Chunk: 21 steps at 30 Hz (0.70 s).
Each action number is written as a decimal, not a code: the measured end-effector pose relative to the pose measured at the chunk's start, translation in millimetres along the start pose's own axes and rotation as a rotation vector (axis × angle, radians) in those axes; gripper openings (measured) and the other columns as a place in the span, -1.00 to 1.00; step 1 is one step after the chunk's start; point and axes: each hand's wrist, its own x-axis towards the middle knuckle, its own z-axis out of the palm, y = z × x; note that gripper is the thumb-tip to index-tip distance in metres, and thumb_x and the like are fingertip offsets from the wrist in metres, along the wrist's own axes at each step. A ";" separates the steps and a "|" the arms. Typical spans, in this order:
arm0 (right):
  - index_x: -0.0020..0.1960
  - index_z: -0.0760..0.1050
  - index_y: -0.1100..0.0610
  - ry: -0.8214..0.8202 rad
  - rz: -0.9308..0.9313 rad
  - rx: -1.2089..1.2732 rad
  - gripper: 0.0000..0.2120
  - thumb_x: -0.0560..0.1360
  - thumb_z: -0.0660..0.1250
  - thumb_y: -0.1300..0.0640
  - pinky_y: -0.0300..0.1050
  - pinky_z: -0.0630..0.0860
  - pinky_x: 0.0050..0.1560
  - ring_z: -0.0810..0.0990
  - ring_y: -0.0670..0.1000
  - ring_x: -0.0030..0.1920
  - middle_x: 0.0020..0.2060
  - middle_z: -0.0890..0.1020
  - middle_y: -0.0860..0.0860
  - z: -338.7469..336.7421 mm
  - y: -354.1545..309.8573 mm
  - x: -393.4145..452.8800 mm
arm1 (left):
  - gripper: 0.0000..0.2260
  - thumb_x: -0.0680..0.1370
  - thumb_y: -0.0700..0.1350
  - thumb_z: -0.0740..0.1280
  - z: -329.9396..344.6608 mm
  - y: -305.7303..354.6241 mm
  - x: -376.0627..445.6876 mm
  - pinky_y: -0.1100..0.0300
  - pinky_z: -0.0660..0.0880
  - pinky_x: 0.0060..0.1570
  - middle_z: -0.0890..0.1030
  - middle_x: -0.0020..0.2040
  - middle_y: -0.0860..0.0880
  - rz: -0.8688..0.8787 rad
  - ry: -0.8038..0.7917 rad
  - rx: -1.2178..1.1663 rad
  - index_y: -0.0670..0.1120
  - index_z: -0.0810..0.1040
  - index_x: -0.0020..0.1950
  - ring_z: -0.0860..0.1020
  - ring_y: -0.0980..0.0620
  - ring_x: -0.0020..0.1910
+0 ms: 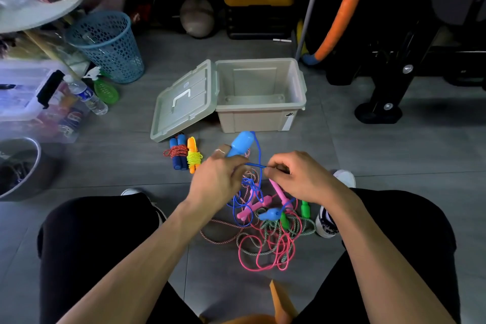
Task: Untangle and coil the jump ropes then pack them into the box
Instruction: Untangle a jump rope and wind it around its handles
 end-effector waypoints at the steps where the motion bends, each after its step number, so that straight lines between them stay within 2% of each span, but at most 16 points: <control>1: -0.25 0.53 0.03 0.015 0.012 0.001 -0.78 0.55 0.32 0.03 -0.28 0.27 -0.43 0.37 -0.14 -0.48 -0.55 0.45 -0.16 -1.7 2.6 -1.0 | -0.86 0.53 -0.06 0.32 -1.3 -7.3 2.2 0.09 0.51 -0.30 0.55 -0.02 -0.10 -0.052 0.020 0.036 0.02 0.66 0.00 0.57 -0.18 -0.20; 4: -0.24 0.55 -0.02 0.060 0.018 0.005 -0.82 0.54 0.32 0.04 -0.32 0.31 -0.39 0.43 -0.18 -0.44 -0.51 0.50 -0.23 -7.7 8.3 -2.3 | -0.84 0.54 -0.14 0.30 -9.2 -35.9 10.7 0.08 0.46 -0.18 0.56 0.06 -0.12 -0.367 -0.069 0.158 -0.02 0.65 0.04 0.57 -0.19 -0.03; 6: -0.21 0.56 -0.05 0.060 0.002 0.001 -0.84 0.55 0.32 0.05 -0.33 0.32 -0.36 0.46 -0.19 -0.41 -0.49 0.51 -0.27 -9.1 9.7 -2.5 | -0.82 0.52 -0.14 0.30 -12.5 -44.5 11.3 0.06 0.48 -0.11 0.56 0.07 -0.13 -0.489 -0.141 0.141 -0.04 0.65 0.05 0.55 -0.20 0.04; 7: -0.22 0.55 -0.06 0.057 -0.009 -0.001 -0.83 0.55 0.32 0.06 -0.32 0.32 -0.36 0.45 -0.18 -0.40 -0.48 0.51 -0.27 -9.3 9.2 -2.6 | -0.81 0.50 -0.14 0.31 -13.0 -41.1 10.8 0.06 0.48 -0.11 0.56 0.06 -0.14 -0.481 -0.151 0.111 -0.04 0.65 0.06 0.54 -0.20 0.04; 9: -0.23 0.51 -0.07 0.052 -0.026 0.009 -0.80 0.56 0.30 0.06 -0.33 0.31 -0.36 0.44 -0.18 -0.41 -0.48 0.51 -0.27 -8.0 7.2 -2.3 | -0.74 0.46 -0.13 0.37 -11.7 -25.6 8.6 0.07 0.49 -0.12 0.54 0.08 -0.16 -0.332 -0.146 0.062 0.00 0.64 0.14 0.55 -0.20 0.00; 12: -0.24 0.51 -0.01 0.039 -0.046 0.040 -0.79 0.58 0.29 0.08 -0.27 0.28 -0.39 0.37 -0.12 -0.45 -0.50 0.48 -0.15 -3.6 2.4 -0.2 | -0.63 0.43 0.05 0.43 -8.9 -0.2 4.6 0.11 0.52 -0.16 0.53 0.08 -0.13 -0.075 -0.141 -0.019 0.09 0.60 0.23 0.56 -0.17 -0.15; 15: -0.27 0.49 0.12 -0.002 -0.046 0.032 -0.74 0.58 0.29 0.09 -0.18 0.21 -0.42 0.27 -0.09 -0.46 -0.51 0.38 -0.03 3.0 -0.1 2.3 | -0.75 0.46 0.12 0.32 -3.1 9.7 1.4 0.05 0.52 -0.27 0.44 -0.15 0.02 0.071 -0.122 -0.062 0.09 0.66 0.06 0.51 -0.13 -0.23; 18: -0.33 0.44 0.02 -0.021 -0.017 0.028 -0.71 0.57 0.31 0.08 -0.19 0.20 -0.43 0.26 -0.08 -0.47 -0.52 0.37 -0.04 6.3 2.0 2.2 | -0.83 0.49 0.02 0.31 -4.3 4.8 5.1 0.07 0.51 -0.29 0.40 -0.21 0.05 0.027 -0.037 -0.067 0.05 0.68 -0.05 0.46 -0.07 -0.30; 21: -0.28 0.49 0.01 0.031 -0.018 0.084 -0.77 0.56 0.32 0.11 -0.20 0.24 -0.40 0.30 -0.10 -0.46 -0.50 0.44 0.00 6.4 4.1 2.9 | -0.92 0.50 -0.10 0.40 -15.9 -11.1 15.9 0.11 0.49 -0.26 0.48 -0.21 -0.02 -0.111 0.147 -0.076 0.02 0.70 -0.07 0.41 -0.05 -0.33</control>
